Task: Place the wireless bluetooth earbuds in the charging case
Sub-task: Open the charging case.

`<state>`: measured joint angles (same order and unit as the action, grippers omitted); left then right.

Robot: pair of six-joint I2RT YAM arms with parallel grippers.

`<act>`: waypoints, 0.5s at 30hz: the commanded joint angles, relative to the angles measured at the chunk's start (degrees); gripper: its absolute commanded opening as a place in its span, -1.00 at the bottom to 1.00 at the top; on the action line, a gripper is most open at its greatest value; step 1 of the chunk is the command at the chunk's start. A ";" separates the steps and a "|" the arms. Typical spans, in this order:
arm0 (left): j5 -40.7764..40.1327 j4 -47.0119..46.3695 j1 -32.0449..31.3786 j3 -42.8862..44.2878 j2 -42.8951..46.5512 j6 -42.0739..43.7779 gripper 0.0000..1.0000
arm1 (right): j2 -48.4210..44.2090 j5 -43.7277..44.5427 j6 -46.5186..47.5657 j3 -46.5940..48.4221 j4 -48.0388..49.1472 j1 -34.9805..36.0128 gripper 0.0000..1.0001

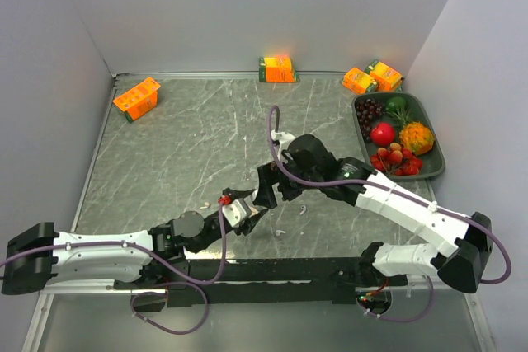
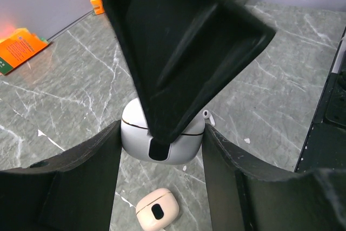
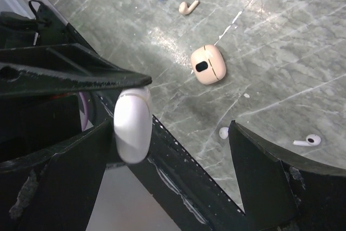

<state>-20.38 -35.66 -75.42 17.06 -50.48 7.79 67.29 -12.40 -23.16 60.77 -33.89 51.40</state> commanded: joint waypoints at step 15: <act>0.34 0.50 -0.17 1.22 5.04 -0.58 -0.98 | -2.07 4.93 -2.33 2.07 1.37 0.90 0.89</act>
<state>-19.75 -34.04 -75.42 17.08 -47.18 7.70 67.48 -10.50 -25.23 61.08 -32.88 52.27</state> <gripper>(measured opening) 0.598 0.943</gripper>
